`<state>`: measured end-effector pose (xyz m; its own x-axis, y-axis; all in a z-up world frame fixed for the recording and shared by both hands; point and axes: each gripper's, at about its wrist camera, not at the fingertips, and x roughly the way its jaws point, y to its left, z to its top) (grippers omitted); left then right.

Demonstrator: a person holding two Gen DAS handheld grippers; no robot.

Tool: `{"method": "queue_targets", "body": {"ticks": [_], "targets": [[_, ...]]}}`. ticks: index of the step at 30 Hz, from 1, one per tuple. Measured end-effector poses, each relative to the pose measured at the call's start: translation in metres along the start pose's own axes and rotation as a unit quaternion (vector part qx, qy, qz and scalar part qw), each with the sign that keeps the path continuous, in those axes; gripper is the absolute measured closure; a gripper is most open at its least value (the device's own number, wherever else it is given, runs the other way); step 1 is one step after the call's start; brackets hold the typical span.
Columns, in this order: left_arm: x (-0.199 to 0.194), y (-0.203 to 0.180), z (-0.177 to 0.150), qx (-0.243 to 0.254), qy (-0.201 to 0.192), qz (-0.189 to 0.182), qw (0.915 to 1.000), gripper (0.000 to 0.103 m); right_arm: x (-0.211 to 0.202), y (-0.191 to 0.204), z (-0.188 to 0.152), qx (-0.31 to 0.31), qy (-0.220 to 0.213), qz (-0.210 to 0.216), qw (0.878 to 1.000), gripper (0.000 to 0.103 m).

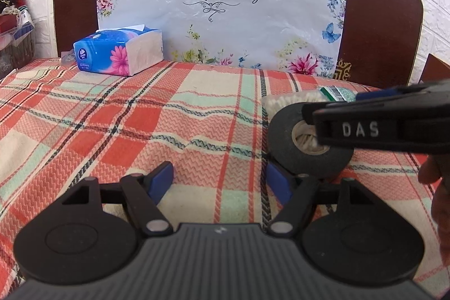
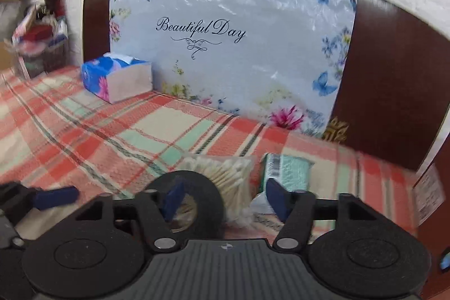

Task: Organize objects
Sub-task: 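Pass the black tape roll to the left tool and carry it over the box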

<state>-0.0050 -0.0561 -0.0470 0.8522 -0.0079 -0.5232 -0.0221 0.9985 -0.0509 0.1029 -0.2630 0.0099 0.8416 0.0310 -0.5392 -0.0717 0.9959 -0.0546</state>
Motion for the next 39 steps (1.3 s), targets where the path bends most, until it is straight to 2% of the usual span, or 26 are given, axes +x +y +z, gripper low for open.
{"method": "queue_targets", "body": {"ticks": [1,5,7,8,12,15,18,23,24,26,27,30,32,36,39], "targets": [[0.0,0.0,0.0,0.0,0.0,-0.001,1.0,0.028,-0.001,-0.002,0.002,0.012,0.007,0.022,1.0,0.076],[0.0,0.001,0.0,-0.001,0.0,-0.002,1.0,0.028,-0.01,0.006,-0.003,-0.012,0.008,0.01,1.0,0.078],[-0.001,0.002,0.0,-0.008,-0.003,-0.005,1.0,0.028,-0.008,0.009,-0.007,-0.024,0.036,0.016,0.999,0.067],[-0.001,0.003,0.0,-0.008,0.0,-0.008,0.9999,0.028,-0.006,0.008,-0.01,-0.024,0.043,0.016,0.999,0.067],[-0.003,0.009,0.0,-0.028,-0.008,-0.015,0.9995,0.028,-0.002,-0.007,-0.008,0.033,0.062,0.016,0.997,0.078],[-0.003,0.007,0.0,-0.023,-0.007,-0.012,0.9996,0.028,-0.008,-0.021,-0.012,0.068,0.076,0.003,0.995,0.078],[-0.003,0.007,0.0,-0.024,-0.007,-0.013,0.9996,0.028,-0.029,-0.048,-0.03,0.107,0.091,-0.007,0.99,0.078],[-0.003,0.007,0.001,-0.019,-0.006,-0.01,0.9998,0.028,-0.102,-0.08,-0.077,0.124,0.121,-0.016,0.985,0.076],[-0.003,0.006,0.001,-0.017,-0.005,-0.009,0.9998,0.028,-0.117,-0.082,-0.087,0.116,0.121,-0.022,0.986,0.074],[-0.003,0.003,0.001,-0.007,-0.002,-0.006,1.0,0.027,-0.15,-0.084,-0.106,0.115,0.098,-0.041,0.988,0.059],[-0.003,0.0,0.001,0.001,0.001,-0.005,1.0,0.027,-0.167,-0.086,-0.115,0.12,0.082,-0.048,0.988,0.039],[-0.009,-0.014,0.004,0.034,0.02,0.0,0.9992,0.029,-0.202,-0.083,-0.141,0.128,0.041,-0.055,0.989,0.037],[-0.025,-0.026,0.006,0.02,0.044,-0.058,0.9971,0.031,-0.211,-0.077,-0.155,0.117,0.027,-0.051,0.991,0.036],[-0.064,-0.08,0.005,0.054,0.07,-0.176,0.9804,0.031,-0.198,-0.066,-0.16,0.082,0.032,-0.05,0.995,0.034],[-0.071,-0.113,0.002,0.08,0.111,-0.223,0.9652,0.032,-0.185,-0.06,-0.155,0.054,0.033,-0.042,0.997,0.034]]}}
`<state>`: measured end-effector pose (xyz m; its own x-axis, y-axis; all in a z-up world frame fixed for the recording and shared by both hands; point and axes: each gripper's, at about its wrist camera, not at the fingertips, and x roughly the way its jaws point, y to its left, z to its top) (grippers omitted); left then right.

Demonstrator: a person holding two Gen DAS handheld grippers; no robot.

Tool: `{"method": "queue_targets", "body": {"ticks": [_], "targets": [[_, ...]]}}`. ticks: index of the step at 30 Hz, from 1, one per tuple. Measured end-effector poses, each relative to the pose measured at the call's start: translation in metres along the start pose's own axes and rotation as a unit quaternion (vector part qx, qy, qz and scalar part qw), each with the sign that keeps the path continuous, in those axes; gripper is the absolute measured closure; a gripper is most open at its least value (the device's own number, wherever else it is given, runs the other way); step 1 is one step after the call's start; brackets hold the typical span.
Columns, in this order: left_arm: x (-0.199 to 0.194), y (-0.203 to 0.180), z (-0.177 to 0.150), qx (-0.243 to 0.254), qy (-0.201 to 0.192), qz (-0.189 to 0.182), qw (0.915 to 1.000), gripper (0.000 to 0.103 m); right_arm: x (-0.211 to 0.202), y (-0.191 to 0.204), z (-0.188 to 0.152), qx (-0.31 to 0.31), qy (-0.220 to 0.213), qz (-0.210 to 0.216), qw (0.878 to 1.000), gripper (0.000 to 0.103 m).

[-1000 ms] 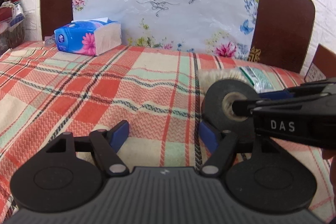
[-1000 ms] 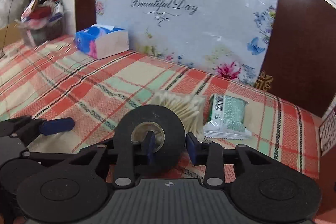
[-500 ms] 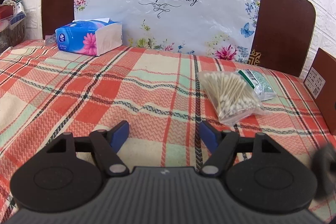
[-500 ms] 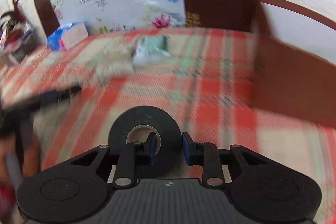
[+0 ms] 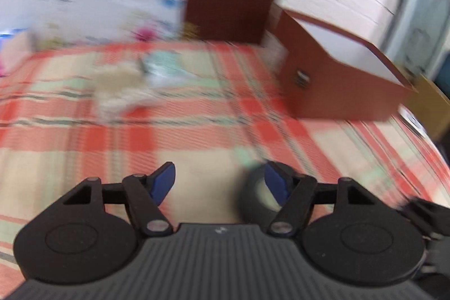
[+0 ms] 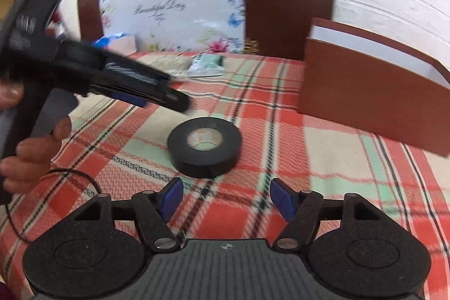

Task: Organize objects
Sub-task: 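Pass the black tape roll to the left tool and carry it over the box, then release the black tape roll into the brown box from the left tool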

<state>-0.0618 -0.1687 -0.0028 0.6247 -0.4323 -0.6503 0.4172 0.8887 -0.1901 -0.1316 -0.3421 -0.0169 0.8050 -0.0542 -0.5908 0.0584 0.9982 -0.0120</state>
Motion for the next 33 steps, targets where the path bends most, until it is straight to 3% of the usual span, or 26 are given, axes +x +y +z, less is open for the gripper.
{"method": "queue_targets", "body": {"ticks": [4,7,10,13,15,18,22,27,33], "targets": [[0.026,-0.012,-0.005,0.011,0.057,0.012,0.9982,0.046,0.018,0.006,0.008,-0.028,-0.006,-0.002,1.0,0.028],[0.027,-0.019,-0.01,0.034,0.047,0.028,0.998,0.052,0.042,0.006,0.014,-0.03,0.01,0.012,0.999,0.028],[0.026,-0.023,-0.008,0.04,0.05,0.018,0.9978,0.071,0.052,0.007,0.02,-0.021,0.005,0.029,0.999,0.03],[0.023,-0.025,0.0,0.025,0.057,0.018,0.9979,0.072,0.044,0.008,0.019,-0.015,-0.014,0.023,1.0,0.03],[0.012,-0.033,0.013,0.016,0.048,0.008,0.9987,0.072,0.027,0.007,0.02,-0.021,-0.048,0.007,0.999,0.03],[-0.002,-0.064,0.043,0.057,-0.007,-0.003,0.9984,0.072,0.005,0.001,0.037,-0.055,-0.117,-0.056,0.99,0.03],[0.002,-0.104,0.092,0.096,-0.057,-0.026,0.9934,0.072,-0.008,-0.042,0.071,-0.041,-0.167,-0.101,0.98,0.03],[0.046,-0.142,0.134,0.11,-0.061,-0.041,0.9912,0.073,0.007,-0.1,0.097,-0.005,-0.165,-0.129,0.978,0.03],[0.115,-0.164,0.162,0.12,-0.054,0.003,0.9913,0.071,0.066,-0.151,0.117,0.029,-0.129,-0.13,0.983,0.031]]}}
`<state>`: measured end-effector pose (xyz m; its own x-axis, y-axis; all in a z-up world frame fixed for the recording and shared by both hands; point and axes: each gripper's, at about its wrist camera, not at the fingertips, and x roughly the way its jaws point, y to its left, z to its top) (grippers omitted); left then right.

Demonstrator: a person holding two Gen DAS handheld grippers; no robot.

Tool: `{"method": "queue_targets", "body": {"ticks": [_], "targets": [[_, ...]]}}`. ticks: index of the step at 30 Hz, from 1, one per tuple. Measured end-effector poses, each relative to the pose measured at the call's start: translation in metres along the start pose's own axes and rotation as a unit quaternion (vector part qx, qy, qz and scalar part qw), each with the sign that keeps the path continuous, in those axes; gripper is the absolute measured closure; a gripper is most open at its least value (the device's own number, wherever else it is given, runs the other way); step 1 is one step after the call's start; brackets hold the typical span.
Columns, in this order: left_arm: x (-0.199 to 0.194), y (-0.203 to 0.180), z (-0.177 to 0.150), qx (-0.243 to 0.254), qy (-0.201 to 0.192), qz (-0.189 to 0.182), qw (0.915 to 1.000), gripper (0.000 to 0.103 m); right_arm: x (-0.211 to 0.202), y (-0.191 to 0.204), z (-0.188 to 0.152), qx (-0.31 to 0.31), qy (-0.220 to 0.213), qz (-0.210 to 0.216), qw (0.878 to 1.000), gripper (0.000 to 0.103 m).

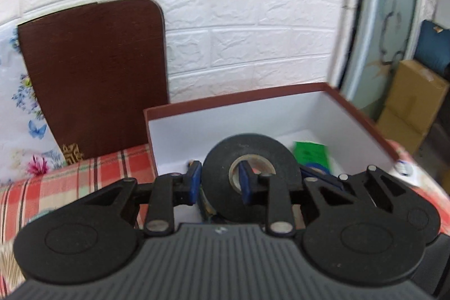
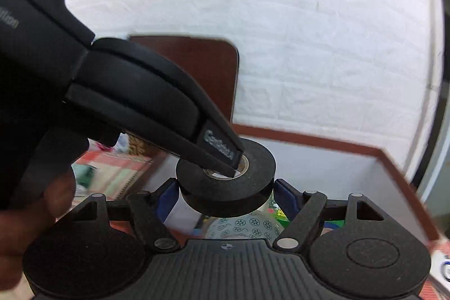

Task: Organize objects

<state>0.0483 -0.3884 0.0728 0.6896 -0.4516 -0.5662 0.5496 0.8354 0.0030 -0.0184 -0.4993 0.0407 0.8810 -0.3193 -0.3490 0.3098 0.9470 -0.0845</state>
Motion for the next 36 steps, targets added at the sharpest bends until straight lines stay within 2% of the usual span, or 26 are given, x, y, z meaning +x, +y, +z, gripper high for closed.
{"method": "queue_targets", "body": {"ticks": [2,3,6,7,11,12,14,17,19,23,24,26,29,33,35,36], "targets": [[0.014,0.003,0.001,-0.002,0.012,0.028,0.9995,0.072,0.014,-0.009,-0.001,0.031,0.002,0.002,1.0,0.027],[0.012,0.007,0.0,-0.008,0.009,0.024,0.9996,0.071,0.013,-0.012,-0.001,0.046,0.0,0.0,0.999,0.027],[-0.011,0.019,-0.008,-0.013,-0.017,0.011,0.9997,0.065,-0.004,-0.013,-0.008,0.059,-0.024,-0.008,0.998,0.028],[-0.022,0.025,-0.013,-0.019,-0.027,-0.006,0.9994,0.064,-0.012,-0.011,-0.012,0.066,-0.026,-0.01,0.997,0.028],[-0.074,0.063,-0.048,-0.065,-0.06,-0.037,0.9954,0.06,-0.061,0.0,-0.028,0.078,-0.067,-0.017,0.995,0.029],[-0.086,0.075,-0.062,-0.074,-0.067,-0.031,0.9946,0.059,-0.075,0.007,-0.033,0.076,-0.076,-0.013,0.994,0.029],[-0.102,0.101,-0.091,-0.08,-0.06,0.015,0.9948,0.056,-0.087,0.024,-0.037,0.071,-0.08,0.011,0.994,0.029],[-0.112,0.148,-0.135,-0.101,-0.014,0.089,0.9908,0.056,-0.093,0.052,-0.039,0.041,-0.048,0.072,0.995,0.028],[-0.119,0.182,-0.165,-0.135,0.018,0.134,0.9815,0.056,-0.084,0.081,-0.041,0.015,-0.016,0.104,0.994,0.029],[-0.133,0.233,-0.219,-0.191,0.032,0.212,0.9579,0.054,-0.054,0.129,-0.042,-0.007,0.047,0.159,0.986,0.031],[-0.141,0.238,-0.233,-0.192,0.004,0.226,0.955,0.054,-0.045,0.14,-0.039,-0.012,0.058,0.164,0.985,0.031],[-0.149,0.239,-0.245,-0.198,-0.029,0.231,0.952,0.05,-0.035,0.167,-0.031,-0.017,0.072,0.175,0.982,0.031],[-0.146,0.238,-0.244,-0.193,-0.036,0.239,0.9509,0.047,-0.005,0.202,-0.012,-0.023,0.082,0.189,0.978,0.031],[-0.151,0.242,-0.247,-0.208,-0.047,0.221,0.9518,0.045,0.041,0.237,0.002,-0.005,0.112,0.194,0.975,0.028],[-0.149,0.243,-0.247,-0.212,-0.05,0.217,0.9515,0.044,0.065,0.25,-0.002,-0.006,0.146,0.189,0.971,0.036],[-0.149,0.242,-0.247,-0.212,-0.05,0.216,0.9517,0.043,0.073,0.253,-0.007,-0.003,0.16,0.193,0.968,0.043]]}}
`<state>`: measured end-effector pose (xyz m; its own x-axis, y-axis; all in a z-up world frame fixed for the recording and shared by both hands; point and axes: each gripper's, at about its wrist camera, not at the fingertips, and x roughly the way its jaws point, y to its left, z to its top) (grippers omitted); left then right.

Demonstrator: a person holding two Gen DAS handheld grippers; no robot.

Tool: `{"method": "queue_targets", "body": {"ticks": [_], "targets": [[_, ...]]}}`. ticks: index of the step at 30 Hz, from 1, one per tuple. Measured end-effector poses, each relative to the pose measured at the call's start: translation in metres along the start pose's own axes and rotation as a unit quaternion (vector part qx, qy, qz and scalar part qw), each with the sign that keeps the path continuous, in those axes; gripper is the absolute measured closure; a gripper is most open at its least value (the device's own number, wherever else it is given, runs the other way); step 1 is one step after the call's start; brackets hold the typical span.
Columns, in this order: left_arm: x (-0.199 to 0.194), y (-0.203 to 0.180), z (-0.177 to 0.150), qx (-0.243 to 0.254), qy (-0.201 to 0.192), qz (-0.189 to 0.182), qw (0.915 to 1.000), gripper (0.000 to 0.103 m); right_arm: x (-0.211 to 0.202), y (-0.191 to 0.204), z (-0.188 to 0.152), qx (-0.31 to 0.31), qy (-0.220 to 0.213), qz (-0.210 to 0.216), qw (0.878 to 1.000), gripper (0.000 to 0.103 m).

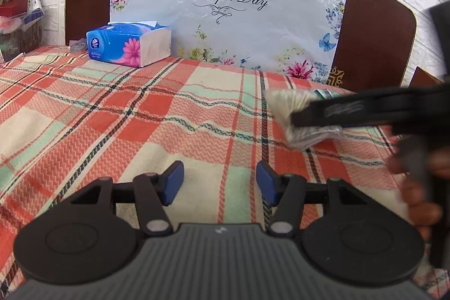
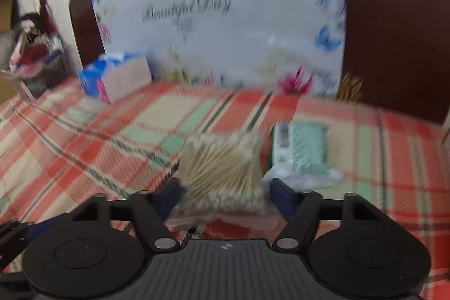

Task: Organize objects

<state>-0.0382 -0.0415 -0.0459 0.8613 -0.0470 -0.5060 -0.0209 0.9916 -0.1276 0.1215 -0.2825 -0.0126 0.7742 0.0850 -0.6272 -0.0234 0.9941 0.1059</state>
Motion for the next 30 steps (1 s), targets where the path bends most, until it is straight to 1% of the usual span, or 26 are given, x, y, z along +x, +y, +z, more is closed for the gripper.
{"method": "queue_targets", "body": {"ticks": [1,3,4,6,10,12,14,15,16,17,18,19,20,21,22,23,24,25,26,27,29,30], "targets": [[0.001,-0.001,0.0,0.0,0.0,-0.001,1.0,0.043,0.0,0.001,-0.003,0.002,-0.01,0.001,1.0,0.048],[0.002,0.0,-0.001,-0.003,0.0,-0.004,1.0,0.042,-0.007,0.003,-0.007,-0.003,-0.01,0.002,1.0,0.056],[0.002,0.0,-0.001,-0.005,-0.001,-0.005,1.0,0.042,-0.014,0.0,-0.01,0.0,-0.008,0.007,1.0,0.058],[0.002,0.001,-0.001,-0.006,0.0,-0.006,1.0,0.042,-0.032,-0.008,-0.023,0.009,-0.007,0.012,1.0,0.059],[0.002,0.0,0.0,0.0,0.001,-0.004,1.0,0.042,-0.094,-0.039,-0.074,0.041,-0.012,0.009,0.999,0.058],[0.003,-0.003,0.0,0.009,0.004,-0.001,1.0,0.04,-0.132,-0.053,-0.101,0.051,-0.015,-0.01,0.999,0.058],[0.003,-0.007,0.001,0.023,0.01,0.003,0.9997,0.038,-0.169,-0.064,-0.128,0.053,-0.019,-0.034,0.998,0.054],[0.002,-0.009,0.002,0.031,0.014,0.002,0.9994,0.038,-0.186,-0.069,-0.14,0.052,-0.024,-0.035,0.998,0.05],[0.0,-0.012,0.004,0.037,0.018,-0.005,0.9991,0.038,-0.2,-0.073,-0.149,0.049,-0.026,-0.042,0.998,0.039],[-0.002,-0.014,0.005,0.041,0.022,-0.013,0.9988,0.038,-0.213,-0.078,-0.155,0.045,-0.035,-0.06,0.997,0.032],[-0.004,-0.017,0.009,0.044,0.025,-0.025,0.9984,0.038,-0.225,-0.079,-0.156,0.039,-0.056,-0.084,0.994,0.027],[-0.004,-0.022,0.015,0.048,0.029,-0.041,0.9976,0.038,-0.234,-0.08,-0.152,0.026,-0.074,-0.096,0.992,0.027],[-0.003,-0.029,0.024,0.054,0.034,-0.057,0.9964,0.038,-0.237,-0.08,-0.143,0.01,-0.086,-0.097,0.991,0.027],[-0.001,-0.037,0.034,0.056,0.036,-0.071,0.9952,0.039,-0.236,-0.078,-0.133,-0.006,-0.094,-0.095,0.991,0.03],[0.002,-0.043,0.047,0.051,0.036,-0.088,0.9942,0.039,-0.229,-0.073,-0.12,-0.024,-0.097,-0.091,0.991,0.034],[0.006,-0.049,0.059,0.039,0.038,-0.108,0.9926,0.039,-0.219,-0.068,-0.107,-0.041,-0.099,-0.086,0.991,0.035],[0.014,-0.054,0.071,0.025,0.048,-0.13,0.99,0.039,-0.204,-0.062,-0.093,-0.059,-0.1,-0.079,0.99,0.039],[0.026,-0.059,0.083,0.012,0.068,-0.153,0.9859,0.039,-0.186,-0.057,-0.079,-0.072,-0.097,-0.07,0.99,0.042],[0.039,-0.064,0.092,0.0,0.084,-0.167,0.9823,0.039,-0.166,-0.053,-0.064,-0.082,-0.089,-0.06,0.991,0.043],[0.051,-0.07,0.099,-0.008,0.091,-0.17,0.9811,0.039,-0.144,-0.05,-0.051,-0.086,-0.084,-0.053,0.991,0.043],[0.076,-0.079,0.108,-0.012,0.103,-0.161,0.9815,0.039,-0.101,-0.046,-0.027,-0.095,-0.073,-0.054,0.991,0.043],[0.088,-0.082,0.112,-0.023,0.117,-0.162,0.9796,0.039,-0.081,-0.045,-0.017,-0.102,-0.065,-0.052,0.991,0.042]]}}
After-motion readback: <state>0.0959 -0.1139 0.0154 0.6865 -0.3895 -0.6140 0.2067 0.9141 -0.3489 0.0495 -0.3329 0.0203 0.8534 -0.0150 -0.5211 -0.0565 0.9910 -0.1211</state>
